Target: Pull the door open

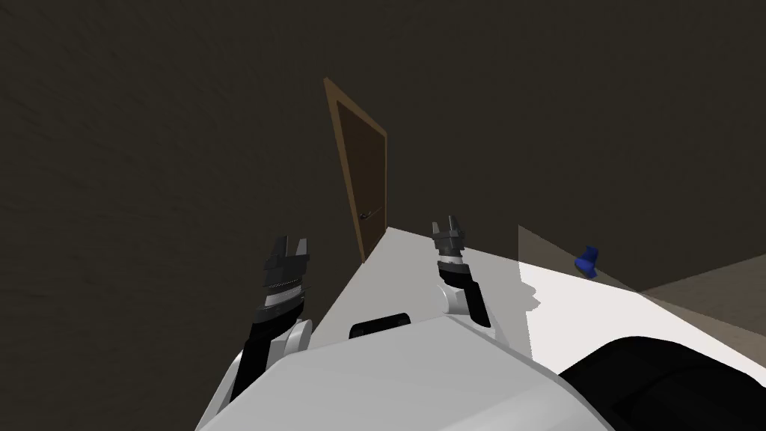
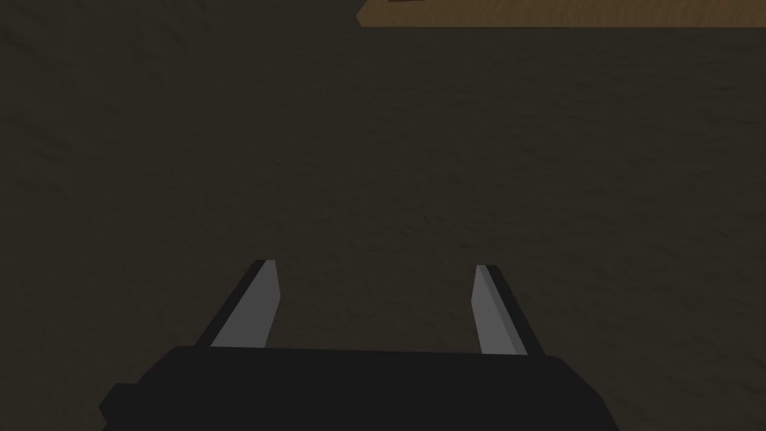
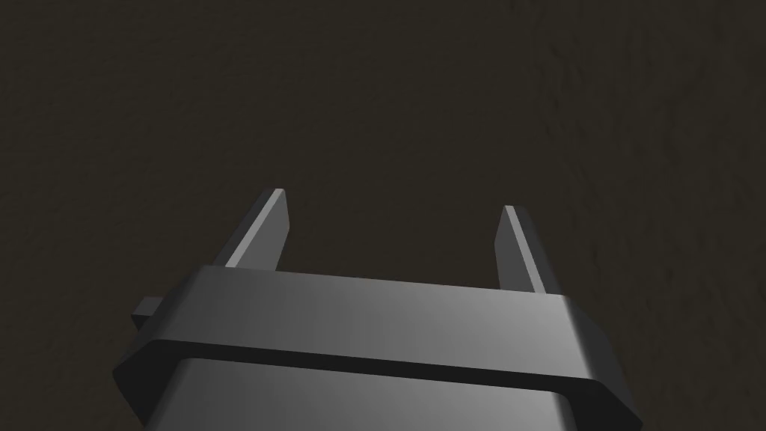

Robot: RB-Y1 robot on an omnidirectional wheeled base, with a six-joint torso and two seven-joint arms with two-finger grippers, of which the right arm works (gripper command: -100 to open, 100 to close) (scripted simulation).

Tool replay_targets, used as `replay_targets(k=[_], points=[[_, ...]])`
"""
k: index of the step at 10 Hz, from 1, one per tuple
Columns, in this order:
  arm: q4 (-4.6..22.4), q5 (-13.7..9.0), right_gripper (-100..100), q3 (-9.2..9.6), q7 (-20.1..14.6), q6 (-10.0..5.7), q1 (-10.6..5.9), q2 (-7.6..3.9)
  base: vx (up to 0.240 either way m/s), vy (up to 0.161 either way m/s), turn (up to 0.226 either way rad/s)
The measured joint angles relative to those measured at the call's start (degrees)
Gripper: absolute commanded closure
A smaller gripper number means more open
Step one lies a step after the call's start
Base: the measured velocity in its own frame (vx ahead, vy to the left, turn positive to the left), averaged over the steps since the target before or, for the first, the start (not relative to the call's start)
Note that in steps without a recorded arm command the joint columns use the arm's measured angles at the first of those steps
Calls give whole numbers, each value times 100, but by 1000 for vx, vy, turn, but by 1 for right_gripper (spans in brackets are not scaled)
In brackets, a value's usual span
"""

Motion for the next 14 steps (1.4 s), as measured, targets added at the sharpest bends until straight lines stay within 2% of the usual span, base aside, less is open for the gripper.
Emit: replay_targets(k=[4,6,9,14], points=[[384,10,-100,3,-32,-67,-158,-138,67,-33,134],[667,46,-100,46,-15,-115,-294,-178,74,-46,125],[1080,42,-100,27,-66,-226,-443,-320,72,-48,136],[1735,82,-100,71,-92,-378,-694,-471,60,-43,136]])
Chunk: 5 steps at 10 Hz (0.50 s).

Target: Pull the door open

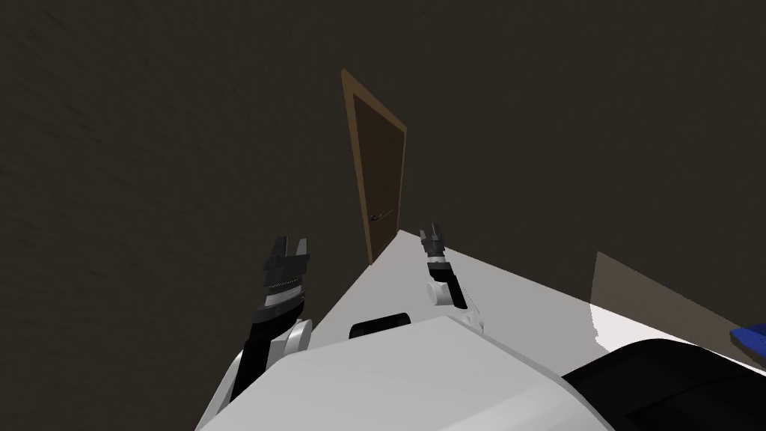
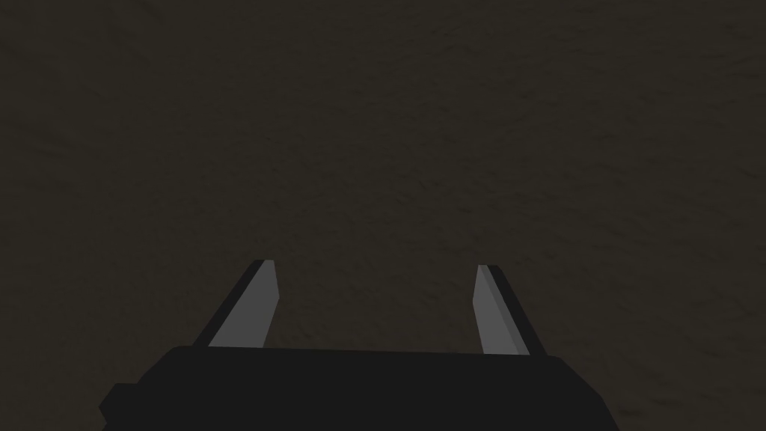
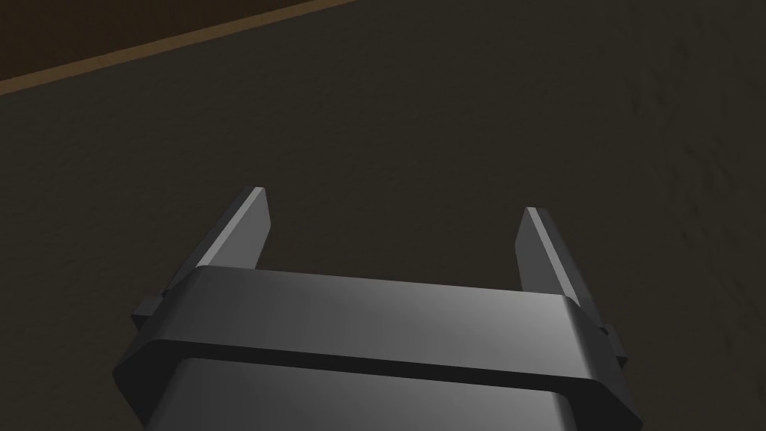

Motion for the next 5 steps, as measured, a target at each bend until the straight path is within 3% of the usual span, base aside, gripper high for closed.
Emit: replay_targets(k=[5], points=[[872,44,-100,32,-48,-172,-397,-206,81,-73,190]])
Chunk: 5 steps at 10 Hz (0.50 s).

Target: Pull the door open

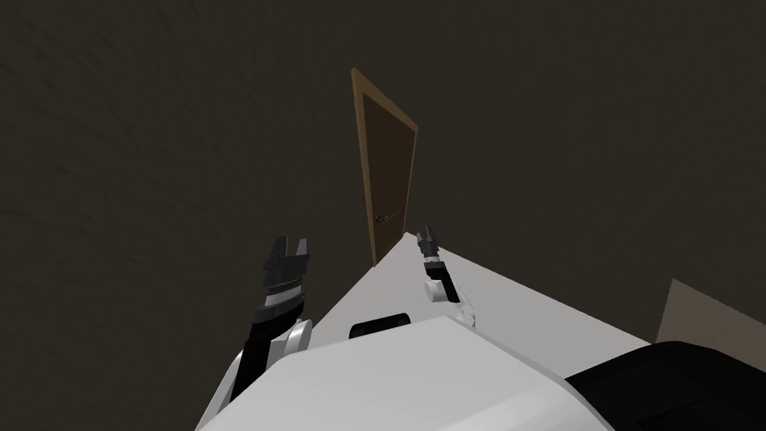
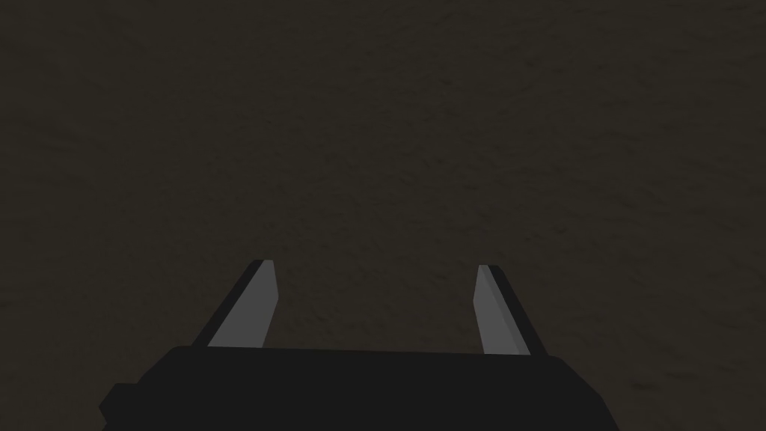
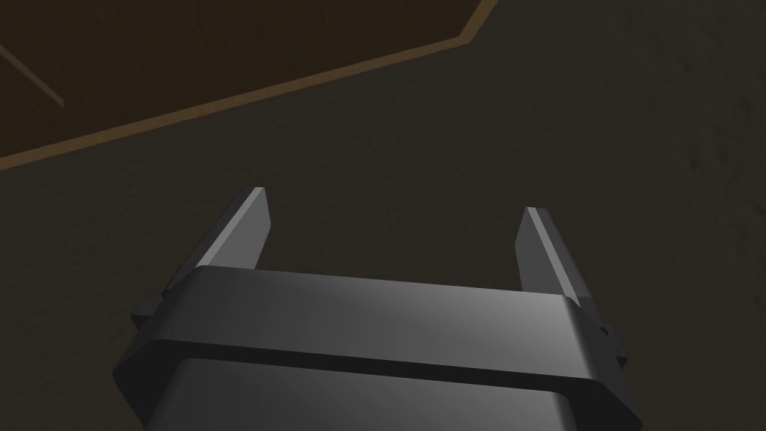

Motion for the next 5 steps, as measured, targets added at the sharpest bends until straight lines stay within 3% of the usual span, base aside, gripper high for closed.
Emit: replay_targets(k=[2,5], points=[[293,17,-100,21,-11,-84,-98,-64,47,-49,87],[891,41,-100,35,-39,-218,-360,-182,67,-77,212]])
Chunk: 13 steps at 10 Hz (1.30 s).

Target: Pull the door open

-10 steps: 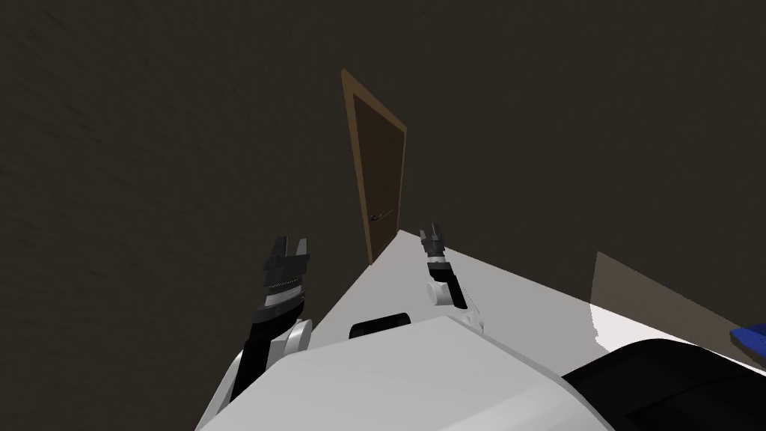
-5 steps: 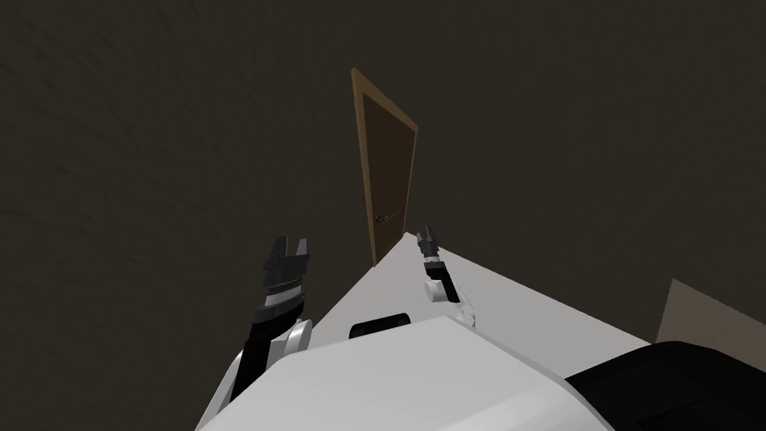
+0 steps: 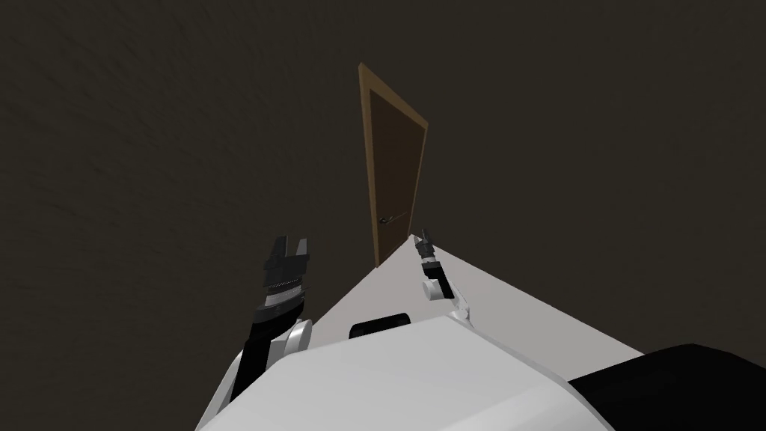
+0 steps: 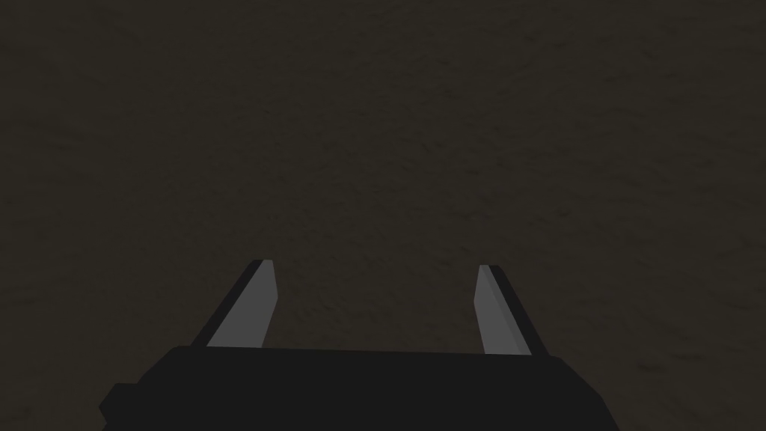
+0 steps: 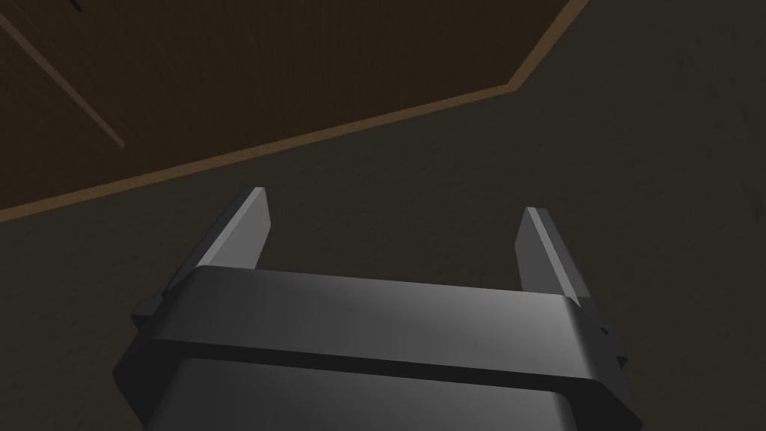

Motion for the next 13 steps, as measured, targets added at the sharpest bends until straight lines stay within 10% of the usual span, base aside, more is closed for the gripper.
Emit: replay_targets(k=[13], points=[[2180,110,-100,104,-113,-463,-846,-457,48,-74,156]])
